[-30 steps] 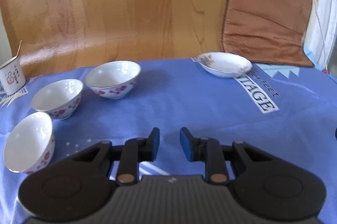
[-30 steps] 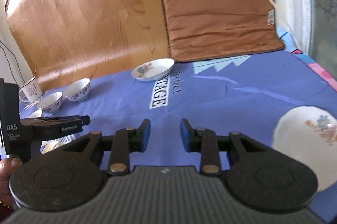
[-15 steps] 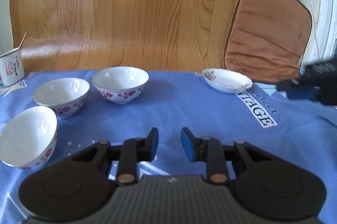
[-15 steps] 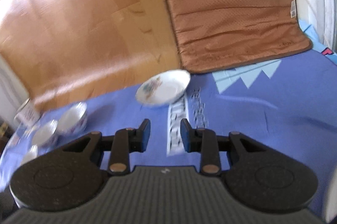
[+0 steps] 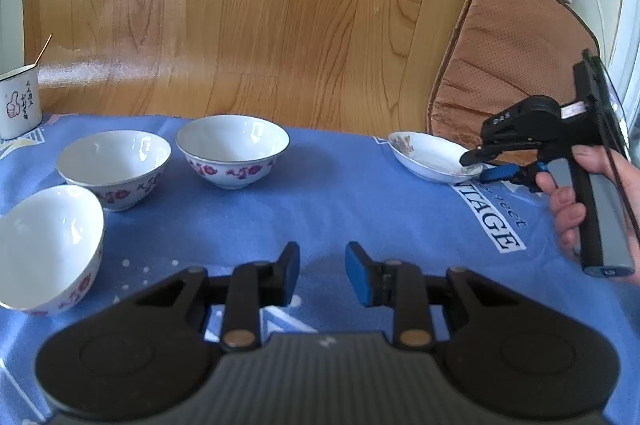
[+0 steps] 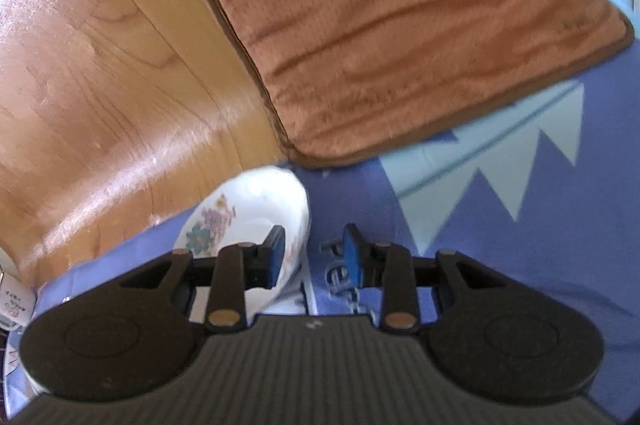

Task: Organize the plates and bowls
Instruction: 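Lift the third flowered plate with the right gripper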

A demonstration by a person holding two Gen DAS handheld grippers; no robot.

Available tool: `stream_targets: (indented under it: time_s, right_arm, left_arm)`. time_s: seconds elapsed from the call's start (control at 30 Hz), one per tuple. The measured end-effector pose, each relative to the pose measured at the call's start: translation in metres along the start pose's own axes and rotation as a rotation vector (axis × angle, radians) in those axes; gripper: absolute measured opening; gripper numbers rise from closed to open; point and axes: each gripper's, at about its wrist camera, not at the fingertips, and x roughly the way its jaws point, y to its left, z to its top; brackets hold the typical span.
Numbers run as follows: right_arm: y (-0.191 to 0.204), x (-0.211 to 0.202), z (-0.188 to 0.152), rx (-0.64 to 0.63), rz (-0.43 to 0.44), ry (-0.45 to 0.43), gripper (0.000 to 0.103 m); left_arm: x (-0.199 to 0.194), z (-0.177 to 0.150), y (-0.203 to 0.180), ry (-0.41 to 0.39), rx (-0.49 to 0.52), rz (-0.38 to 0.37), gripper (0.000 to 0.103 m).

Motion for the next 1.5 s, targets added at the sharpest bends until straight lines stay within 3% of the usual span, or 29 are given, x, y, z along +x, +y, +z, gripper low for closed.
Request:
stream_targets:
  time_s: [0.07,0.1,0.27,0.47,0.7,0.93,1.2,1.33,1.5]
  right_arm:
    - [0.006,0.001,0.002,-0.022,-0.007,0.003,0.030]
    - [0.008,0.002,0.002,-0.030,0.003,0.014,0.018]
    - [0.012,0.000,-0.002,-0.046,0.011,0.038,0.012]
    - [-0.003,-0.023,-0.015,0.042,0.064,0.073,0.012]
    - [-0.030,-0.072,-0.046,0.150,0.203,0.130,0.012]
    - [-0.049,-0.123,-0.093,0.147,0.280,0.203,0.012]
    - [-0.050,-0.166,-0.139,0.078,0.349,0.238,0.012]
    - [-0.044,-0.177,-0.152,-0.031,0.330,0.227,0.012]
    - [-0.035,-0.180,-0.159,-0.119,0.237,0.138,0.017]
  left_arm:
    - [0.001,0.000,0.001,0.003,-0.004,-0.003,0.026]
    - [0.001,0.001,0.001,0.005,-0.007,-0.004,0.026]
    - [0.002,0.001,0.002,0.009,-0.019,-0.009,0.026]
    - [0.004,0.003,0.006,0.014,-0.040,-0.020,0.026]
    - [0.005,0.005,0.020,0.018,-0.114,-0.057,0.029]
    - [0.003,0.005,0.027,0.024,-0.141,-0.102,0.029]
    - [-0.002,0.004,0.022,0.007,-0.118,-0.105,0.032]
    - [-0.004,0.002,0.021,0.012,-0.114,-0.102,0.032]
    - [-0.010,-0.001,0.020,0.042,-0.108,-0.098,0.032]
